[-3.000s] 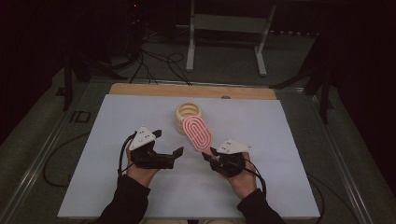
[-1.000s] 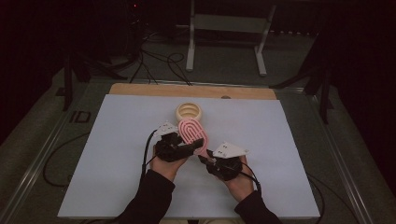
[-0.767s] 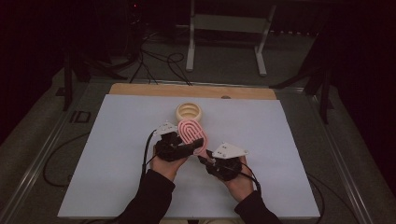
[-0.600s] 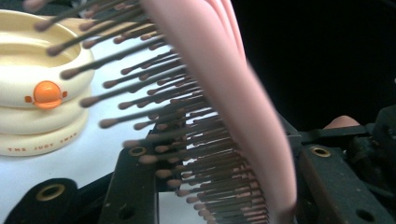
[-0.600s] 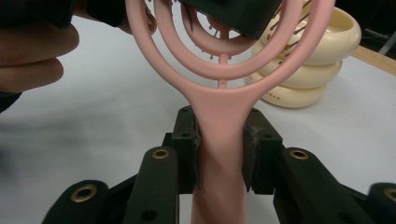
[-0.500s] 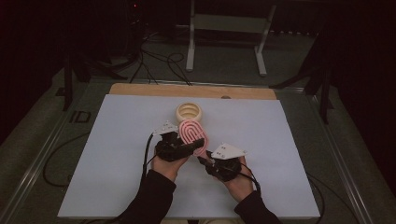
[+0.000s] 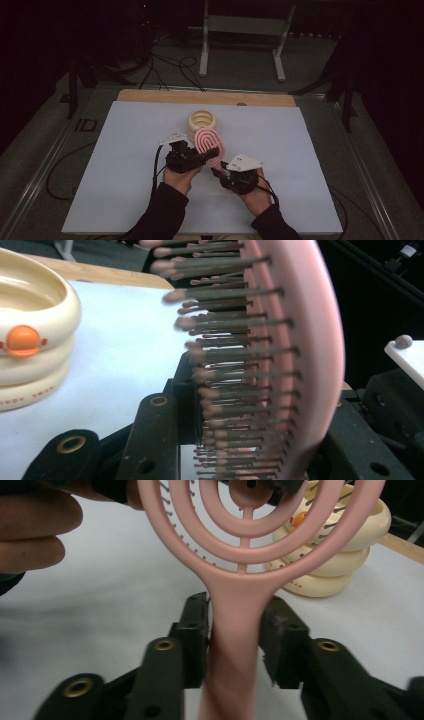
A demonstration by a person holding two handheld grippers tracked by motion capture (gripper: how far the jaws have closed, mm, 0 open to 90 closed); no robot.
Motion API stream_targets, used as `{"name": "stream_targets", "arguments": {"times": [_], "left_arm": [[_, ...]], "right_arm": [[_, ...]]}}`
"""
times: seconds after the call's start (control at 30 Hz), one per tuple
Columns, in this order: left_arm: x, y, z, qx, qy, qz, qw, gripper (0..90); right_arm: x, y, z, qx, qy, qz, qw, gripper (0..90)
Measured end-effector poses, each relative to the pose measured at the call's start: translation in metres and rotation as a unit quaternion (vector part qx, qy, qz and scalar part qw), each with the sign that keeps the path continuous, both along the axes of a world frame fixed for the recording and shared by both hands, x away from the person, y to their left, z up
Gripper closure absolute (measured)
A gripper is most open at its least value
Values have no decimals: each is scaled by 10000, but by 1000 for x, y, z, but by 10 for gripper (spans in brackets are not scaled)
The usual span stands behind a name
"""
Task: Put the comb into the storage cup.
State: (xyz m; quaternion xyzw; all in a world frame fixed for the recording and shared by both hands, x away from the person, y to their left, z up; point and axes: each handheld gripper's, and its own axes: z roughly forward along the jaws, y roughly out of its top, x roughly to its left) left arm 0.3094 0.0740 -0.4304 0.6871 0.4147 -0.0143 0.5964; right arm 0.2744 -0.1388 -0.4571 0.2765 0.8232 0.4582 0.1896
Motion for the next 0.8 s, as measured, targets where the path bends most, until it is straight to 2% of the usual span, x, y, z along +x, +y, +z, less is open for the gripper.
{"name": "stream_targets", "arguments": {"times": [0.23, 0.33, 0.43, 0.5, 0.63, 0.8], "left_arm": [[0, 6, 3, -28, -73, 115, 9999, 647], [0, 8, 4, -42, -98, 143, 9998, 647], [0, 9, 5, -73, -88, 183, 9998, 647], [1, 11, 6, -80, -96, 214, 9997, 647], [1, 14, 8, -80, -122, 256, 9996, 647], [2, 18, 11, -62, -156, 286, 9994, 647]], "right_arm": [[1, -3, 2, 156, 68, -21, 9999, 516], [2, -4, 2, 138, 116, -19, 9998, 452], [2, -4, 2, 148, 131, -7, 9998, 436], [2, -4, 3, 202, 156, 70, 9996, 357], [2, -3, 3, 250, 152, -17, 9996, 208], [1, -4, 4, 237, 91, -113, 9996, 119]]}}
